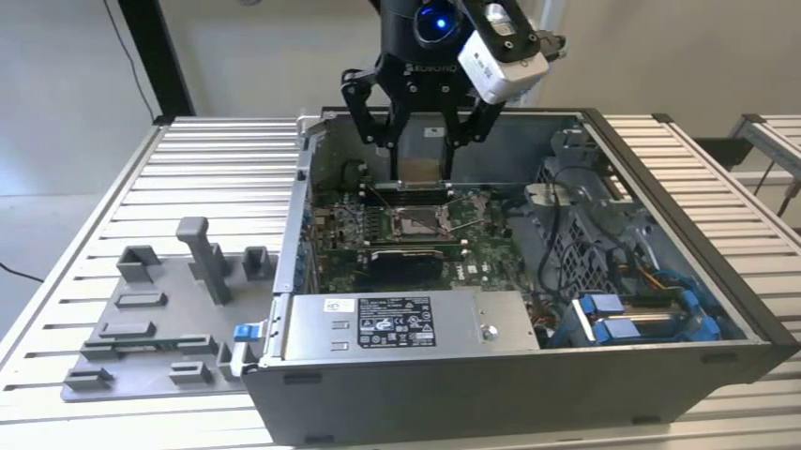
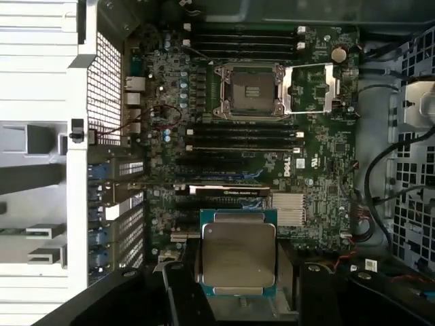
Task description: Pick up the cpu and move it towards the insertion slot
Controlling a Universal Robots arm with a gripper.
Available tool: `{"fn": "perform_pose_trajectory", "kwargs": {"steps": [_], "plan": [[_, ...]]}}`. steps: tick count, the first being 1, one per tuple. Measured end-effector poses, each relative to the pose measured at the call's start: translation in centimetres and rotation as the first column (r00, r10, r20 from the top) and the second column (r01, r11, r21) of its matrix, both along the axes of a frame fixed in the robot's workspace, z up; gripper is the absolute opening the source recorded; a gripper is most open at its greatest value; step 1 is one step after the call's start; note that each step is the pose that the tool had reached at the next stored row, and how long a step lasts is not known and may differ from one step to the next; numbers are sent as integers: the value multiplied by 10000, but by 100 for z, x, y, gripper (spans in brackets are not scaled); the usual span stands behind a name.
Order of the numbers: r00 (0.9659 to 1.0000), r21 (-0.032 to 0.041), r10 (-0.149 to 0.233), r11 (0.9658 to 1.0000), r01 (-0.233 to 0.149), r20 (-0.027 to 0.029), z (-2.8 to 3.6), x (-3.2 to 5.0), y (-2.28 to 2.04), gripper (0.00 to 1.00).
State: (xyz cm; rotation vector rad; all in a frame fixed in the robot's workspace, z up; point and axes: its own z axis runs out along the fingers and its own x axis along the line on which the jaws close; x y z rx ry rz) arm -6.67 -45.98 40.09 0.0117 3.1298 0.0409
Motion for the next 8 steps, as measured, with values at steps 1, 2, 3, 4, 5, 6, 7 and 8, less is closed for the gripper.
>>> {"fn": "perform_pose_trajectory", "kwargs": {"steps": [1,2,3,4,5,6,7,8], "plan": [[10000,0,1,10000,-1,0,0,47,0,0],[10000,-1,0,10000,0,0,0,91,0,0],[10000,0,0,10000,0,0,0,136,0,0],[10000,0,0,10000,0,0,0,184,0,0],[10000,0,1,10000,-1,0,0,227,0,0],[10000,-1,0,10000,0,0,0,262,0,0],[10000,0,0,10000,0,0,0,291,0,0],[10000,-1,0,10000,0,0,0,319,0,0]]}}
